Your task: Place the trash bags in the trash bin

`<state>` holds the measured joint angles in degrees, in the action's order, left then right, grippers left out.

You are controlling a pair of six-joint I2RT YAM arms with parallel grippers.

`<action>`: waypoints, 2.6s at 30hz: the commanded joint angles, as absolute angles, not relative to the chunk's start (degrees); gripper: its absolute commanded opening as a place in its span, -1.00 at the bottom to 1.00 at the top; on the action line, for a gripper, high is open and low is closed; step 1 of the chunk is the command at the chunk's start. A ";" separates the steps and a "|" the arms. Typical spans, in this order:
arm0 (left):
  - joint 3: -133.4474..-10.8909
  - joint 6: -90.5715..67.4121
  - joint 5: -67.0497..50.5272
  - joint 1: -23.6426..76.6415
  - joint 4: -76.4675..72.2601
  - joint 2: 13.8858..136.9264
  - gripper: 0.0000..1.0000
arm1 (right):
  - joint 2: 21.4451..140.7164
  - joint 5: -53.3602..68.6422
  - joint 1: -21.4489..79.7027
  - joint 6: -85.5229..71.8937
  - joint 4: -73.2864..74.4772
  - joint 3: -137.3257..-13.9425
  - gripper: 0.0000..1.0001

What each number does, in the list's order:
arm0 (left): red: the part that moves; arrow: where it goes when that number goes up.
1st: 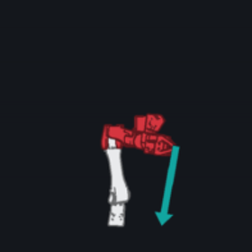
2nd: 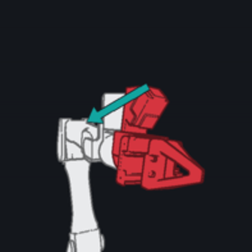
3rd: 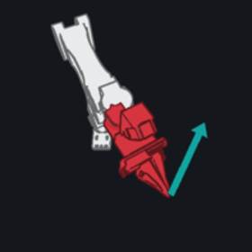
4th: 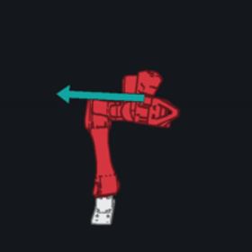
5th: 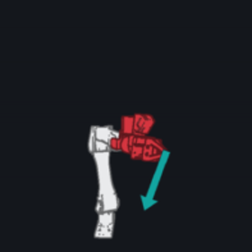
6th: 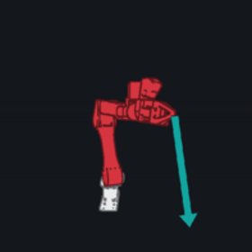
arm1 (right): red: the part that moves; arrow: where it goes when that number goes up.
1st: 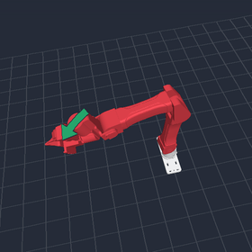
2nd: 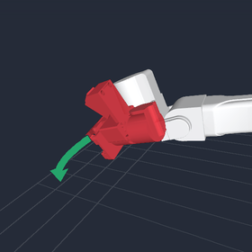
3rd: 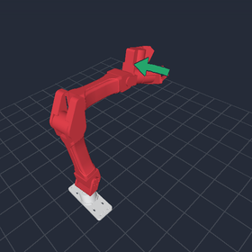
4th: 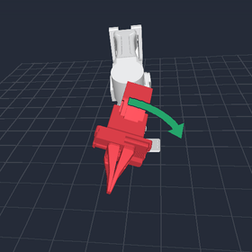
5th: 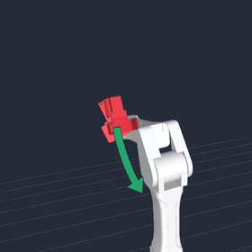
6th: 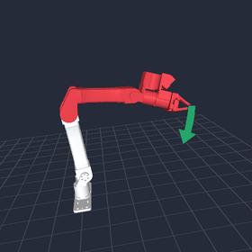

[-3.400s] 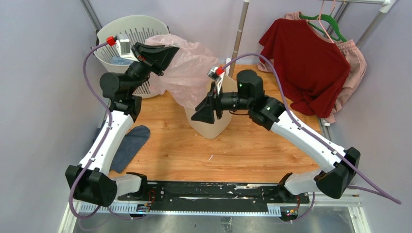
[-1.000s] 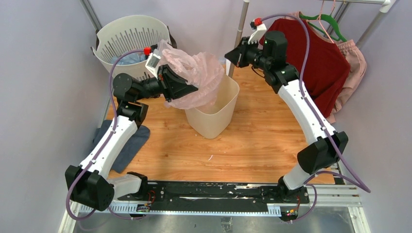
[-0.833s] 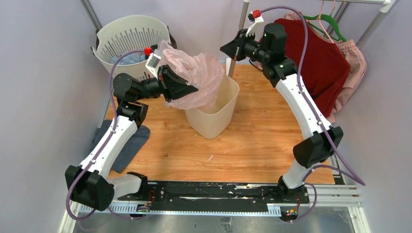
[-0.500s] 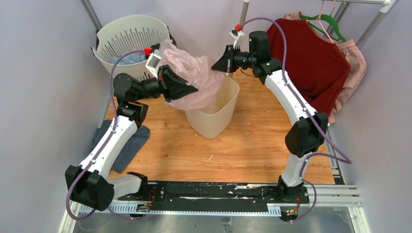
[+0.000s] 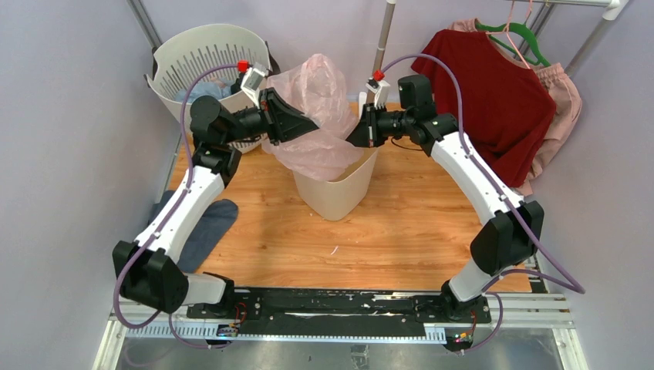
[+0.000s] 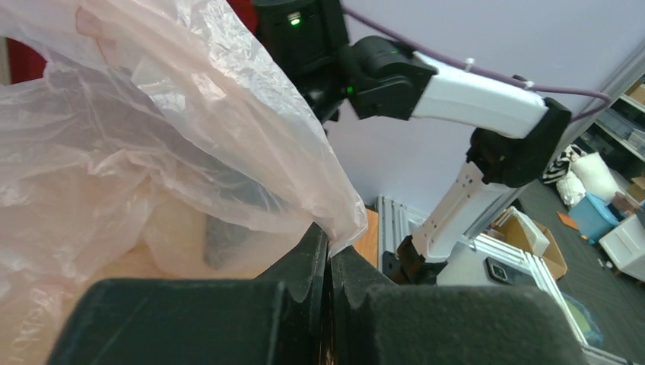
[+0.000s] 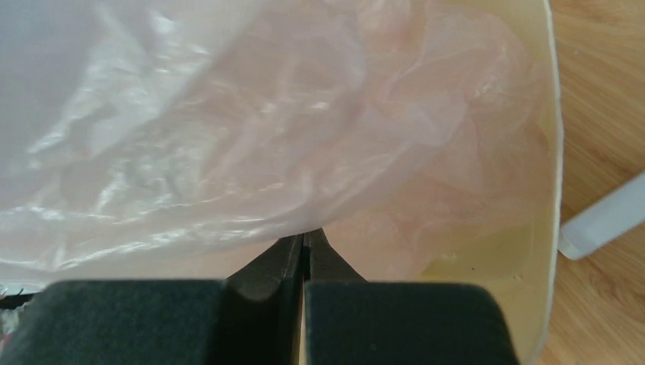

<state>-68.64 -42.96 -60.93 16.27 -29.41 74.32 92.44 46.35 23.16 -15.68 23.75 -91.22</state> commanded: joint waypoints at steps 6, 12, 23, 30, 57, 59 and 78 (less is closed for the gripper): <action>-68.81 -38.29 -58.66 16.70 -27.33 79.54 -0.85 | 85.22 29.66 23.14 -11.38 36.23 -96.05 -0.62; -68.06 -36.29 -57.22 17.95 -27.33 80.22 -0.84 | 81.19 25.27 22.76 -11.14 37.60 -97.51 -0.50; -67.12 -30.89 -55.21 23.69 -26.27 80.37 -0.78 | 85.46 34.94 22.52 -20.51 31.96 -106.87 -0.03; -69.89 -15.44 -48.83 26.80 -8.31 76.70 -0.77 | 87.71 38.90 22.85 -29.48 26.08 -107.80 0.50; -80.96 3.24 -32.60 31.99 18.44 76.69 -0.79 | 102.38 6.53 39.39 -15.56 59.05 -132.06 0.41; -80.96 3.32 -32.75 32.12 18.37 76.55 -0.78 | 102.96 6.47 39.89 -15.71 59.19 -132.65 0.39; -81.92 4.31 -32.71 32.61 19.67 75.15 -0.79 | 108.96 3.35 41.92 -16.50 62.54 -140.44 -0.53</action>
